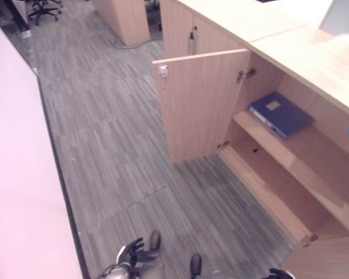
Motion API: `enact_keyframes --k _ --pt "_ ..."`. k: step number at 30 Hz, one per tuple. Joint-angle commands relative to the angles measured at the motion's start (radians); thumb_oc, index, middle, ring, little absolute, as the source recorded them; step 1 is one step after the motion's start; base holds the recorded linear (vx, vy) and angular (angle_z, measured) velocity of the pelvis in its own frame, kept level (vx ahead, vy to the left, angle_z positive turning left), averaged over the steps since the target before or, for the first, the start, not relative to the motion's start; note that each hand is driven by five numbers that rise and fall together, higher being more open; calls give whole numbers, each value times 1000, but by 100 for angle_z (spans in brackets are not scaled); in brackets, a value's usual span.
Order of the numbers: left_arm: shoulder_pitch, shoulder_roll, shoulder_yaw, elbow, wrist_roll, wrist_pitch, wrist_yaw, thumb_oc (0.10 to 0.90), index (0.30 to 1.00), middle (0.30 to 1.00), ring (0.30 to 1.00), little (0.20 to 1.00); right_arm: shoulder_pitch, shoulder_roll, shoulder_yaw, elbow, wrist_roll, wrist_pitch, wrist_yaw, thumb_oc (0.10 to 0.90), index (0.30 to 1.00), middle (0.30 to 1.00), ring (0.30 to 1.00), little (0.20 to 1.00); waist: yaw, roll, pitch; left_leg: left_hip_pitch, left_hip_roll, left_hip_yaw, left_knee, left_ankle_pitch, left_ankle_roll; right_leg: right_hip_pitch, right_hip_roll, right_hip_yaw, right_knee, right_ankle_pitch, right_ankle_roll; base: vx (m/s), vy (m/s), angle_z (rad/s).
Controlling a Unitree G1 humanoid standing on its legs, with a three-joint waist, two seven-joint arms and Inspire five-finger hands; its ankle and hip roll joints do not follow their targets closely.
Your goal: Put the empty folder in the office cabinet
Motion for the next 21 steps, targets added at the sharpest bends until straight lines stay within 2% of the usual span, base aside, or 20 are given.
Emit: enact_keyframes --k 1,2,3,4,6,7,8,9,12,14,15,16,17,18,19,20,21 --pt "41 34 -10 -81 8 -42 6 800 900 900 900 900 16 -32 -8 3 -7 -26 -5 800 900 900 900 900 29 -2 -29 9 -27 -3 22 44 65 -28 -95 41 146 -116 129 224 278 -158" --pt "40 47 -27 -97 23 -46 -5 800 900 900 900 900 9 -34 -13 6 -20 -21 -3 800 900 900 900 900 23 0 -50 35 -26 40 34 24 74 -21 -124 57 141 -115 144 225 280 -133" --pt "40 47 -27 -97 23 -46 -5 800 900 900 900 900 9 -34 -13 6 -20 -21 -3 800 900 900 900 900 26 -1 -50 37 -26 43 34 23 74 -21 -125 59 141 -115 145 262 370 -100" --pt "50 66 -35 -125 39 -49 -18 800 900 900 900 900 2 -35 -4 9 -38 -15 9 800 900 900 900 900 26 -2 -63 60 -33 90 39 2 92 -29 -152 86 143 -107 164 123 199 -73" --pt "55 73 -32 -137 34 -50 -21 800 900 900 900 900 -2 -33 0 12 -47 -12 13 800 900 900 900 900 29 -2 -67 68 -40 109 46 -11 104 -36 -164 101 145 -102 172 117 255 -98" --pt "62 83 -24 -167 5 -52 -31 800 900 900 900 900 -10 -30 0 15 -49 -11 19 800 900 900 900 900 28 -2 -68 81 -52 142 51 -34 126 -57 -182 127 151 -93 185 83 238 -104" --pt "62 83 -24 -167 5 -52 -31 800 900 900 900 900 -10 -30 0 15 -49 -11 19 800 900 900 900 900 30 -3 -68 81 -52 144 51 -35 126 -58 -183 129 152 -93 185 84 298 -100" --pt "77 88 -11 -198 -41 -52 -48 800 900 900 900 900 -10 -24 -12 3 -36 -15 21 800 900 900 900 900 23 -2 -71 92 -67 175 55 -58 149 -74 -201 143 152 -80 200 49 199 -61" --pt "96 91 4 -240 -95 -52 -66 800 900 900 900 900 -18 -13 -41 -24 -3 -18 26 800 900 900 900 900 9 10 -71 115 -81 237 42 -78 165 -106 -223 140 165 -52 223 52 223 -62" --pt "117 101 10 -292 -106 -49 -77 800 900 900 900 900 -17 -7 -51 -43 10 -23 26 800 900 900 900 900 12 19 -71 141 -81 281 27 -93 170 -120 -240 83 185 -47 229 60 169 -83" --pt "124 104 12 -312 -109 -45 -85 800 900 900 900 900 -17 -5 -54 -51 13 -26 29 800 900 900 900 900 16 24 -74 154 -78 303 25 -105 170 -125 -259 15 209 -48 227 58 109 -86" --pt "124 104 12 -312 -109 -45 -85 800 900 900 900 900 -17 -5 -54 -51 13 -26 29 800 900 900 900 900 17 25 -77 150 -77 303 26 -104 170 -128 -258 16 207 -46 226 85 104 -73" --pt "131 108 12 -334 -111 -42 -91 800 900 900 900 900 -18 -3 -52 -60 12 -29 32 800 900 900 900 900 24 29 -77 170 -74 329 27 -118 171 -129 -282 -75 243 -50 220 116 128 -82" --pt "132 110 10 -353 -111 -35 -97 800 900 900 900 900 -27 -1 -38 -73 3 -29 33 800 900 900 900 900 31 37 -78 203 -71 368 26 -137 180 -147 -323 -195 326 -36 210 116 129 -65" --pt "132 109 10 -353 -111 -35 -97 800 900 900 900 900 -27 -1 -38 -73 3 -29 33 800 900 900 900 900 32 37 -80 199 -70 368 27 -136 180 -149 -322 -195 324 -33 209 104 129 -81" --pt "127 112 10 -357 -116 -36 -99 800 900 900 900 900 -37 0 -29 -90 -2 -31 32 800 900 900 900 900 36 37 -74 222 -70 396 25 -149 185 -158 -343 -252 364 -26 204 144 84 -77" --pt "124 109 6 -357 -120 -34 -99 800 900 900 900 900 -45 2 -21 -108 -3 -33 32 800 900 900 900 900 35 35 -71 257 -73 413 10 -173 182 -172 -360 -296 397 -31 214 173 79 -88"
